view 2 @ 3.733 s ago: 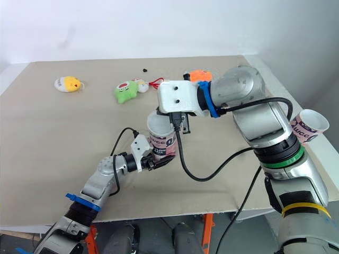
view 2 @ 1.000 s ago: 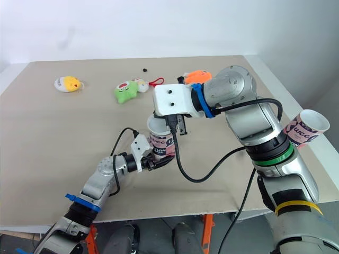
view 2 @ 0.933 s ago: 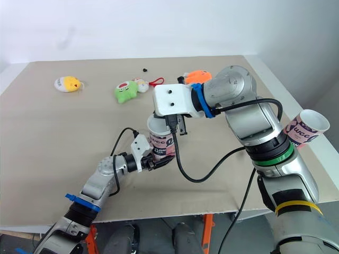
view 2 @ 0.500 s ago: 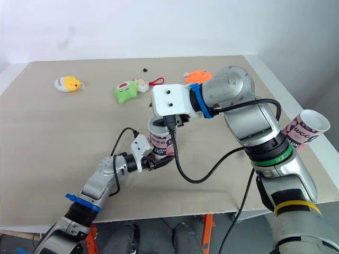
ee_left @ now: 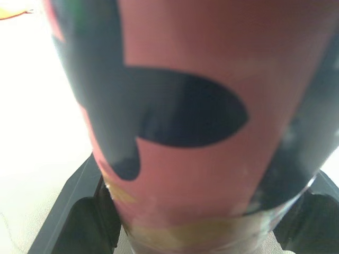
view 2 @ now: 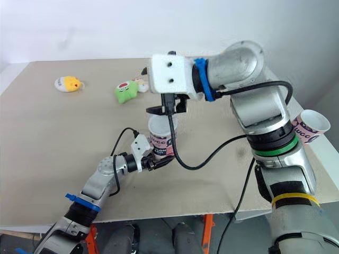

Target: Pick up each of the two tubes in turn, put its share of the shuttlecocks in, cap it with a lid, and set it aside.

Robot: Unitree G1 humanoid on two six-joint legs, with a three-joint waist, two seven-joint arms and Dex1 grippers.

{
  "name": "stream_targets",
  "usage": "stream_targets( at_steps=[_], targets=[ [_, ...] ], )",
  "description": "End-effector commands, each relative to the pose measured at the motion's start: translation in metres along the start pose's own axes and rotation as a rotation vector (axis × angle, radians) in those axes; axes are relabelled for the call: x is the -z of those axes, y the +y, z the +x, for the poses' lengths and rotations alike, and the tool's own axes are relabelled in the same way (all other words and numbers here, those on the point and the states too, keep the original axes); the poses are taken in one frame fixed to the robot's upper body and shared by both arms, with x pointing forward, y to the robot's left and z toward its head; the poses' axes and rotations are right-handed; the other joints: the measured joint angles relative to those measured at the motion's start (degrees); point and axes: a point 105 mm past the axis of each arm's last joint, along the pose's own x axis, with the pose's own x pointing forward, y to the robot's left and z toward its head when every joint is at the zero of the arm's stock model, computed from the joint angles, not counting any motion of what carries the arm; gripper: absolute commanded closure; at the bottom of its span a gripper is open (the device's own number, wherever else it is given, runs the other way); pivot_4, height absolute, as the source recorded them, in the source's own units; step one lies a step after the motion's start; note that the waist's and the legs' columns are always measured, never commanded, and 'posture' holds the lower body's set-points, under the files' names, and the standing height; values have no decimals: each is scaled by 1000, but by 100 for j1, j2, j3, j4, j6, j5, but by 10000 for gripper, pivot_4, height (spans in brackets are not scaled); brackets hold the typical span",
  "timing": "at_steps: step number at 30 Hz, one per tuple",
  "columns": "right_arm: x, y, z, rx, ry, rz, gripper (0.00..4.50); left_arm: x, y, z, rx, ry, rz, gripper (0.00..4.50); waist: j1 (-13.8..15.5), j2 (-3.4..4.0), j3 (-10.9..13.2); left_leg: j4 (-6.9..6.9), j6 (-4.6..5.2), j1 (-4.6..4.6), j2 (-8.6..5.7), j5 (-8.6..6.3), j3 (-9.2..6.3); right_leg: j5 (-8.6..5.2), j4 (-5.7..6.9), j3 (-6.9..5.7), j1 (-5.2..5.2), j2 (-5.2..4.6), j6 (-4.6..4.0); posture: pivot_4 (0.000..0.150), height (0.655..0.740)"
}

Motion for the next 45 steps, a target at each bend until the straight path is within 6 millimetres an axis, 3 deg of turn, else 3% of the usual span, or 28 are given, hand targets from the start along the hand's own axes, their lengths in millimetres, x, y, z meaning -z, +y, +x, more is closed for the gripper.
stream_targets(
  at_steps=[1,3,5,7,8,10,11,13,30,45],
  targets=[
    [-14,-12,-13,36,-44,-4,1013,36,-10,-5,19,128,-81,15254,0,0,0,0,0,0,0,0,0,0,0,0,0,0,0,1500,7400],
    [-15,-9,-16,8,-41,6,3295,37,-10,-4,18,128,-81,15254,1,0,0,0,0,0,0,0,0,0,0,0,0,0,0,1500,7400],
    [-12,0,-18,-52,-21,15,10571,37,-10,-4,19,128,-81,15254,3,0,0,0,0,-1,-1,0,0,0,0,0,0,-1,0,1500,7400],
    [-7,8,-18,-99,8,27,15107,37,-10,-4,19,129,-81,15254,3,0,0,0,0,-3,-2,0,-2,-1,-1,-2,0,-2,1,1500,7400],
    [-4,11,-17,-117,23,31,22109,37,-10,-4,19,129,-80,15254,2,0,0,0,0,-2,-3,0,-1,-1,-2,-1,0,-4,2,1500,7400],
    [3,19,-18,-160,65,38,29657,37,-9,-4,19,128,-80,15254,3,0,0,0,0,-1,-3,0,-1,-1,-2,-2,0,-3,1,1500,7400],
    [7,23,-18,-185,86,40,35990,36,-9,-4,19,127,-79,15254,2,0,0,0,0,-1,-2,0,-2,-1,-2,-3,0,-3,0,1500,7400],
    [10,27,-18,-214,109,34,44417,36,-9,-3,20,126,-78,15254,1,0,0,0,0,-1,-3,0,0,-2,-2,-3,0,-4,0,1500,7400],
    [31,48,-11,-331,203,-31,44417,35,-9,-2,13,117,-80,15254,4,0,0,0,0,-2,-5,0,-1,-1,-2,-6,-1,-8,1,1500,7400],
    [31,51,-6,-344,185,-22,44417,35,-11,-2,16,116,-84,15254,4,1,-1,0,0,-1,-6,0,-2,-2,-2,-7,2,-10,2,1500,7400]
  ],
)
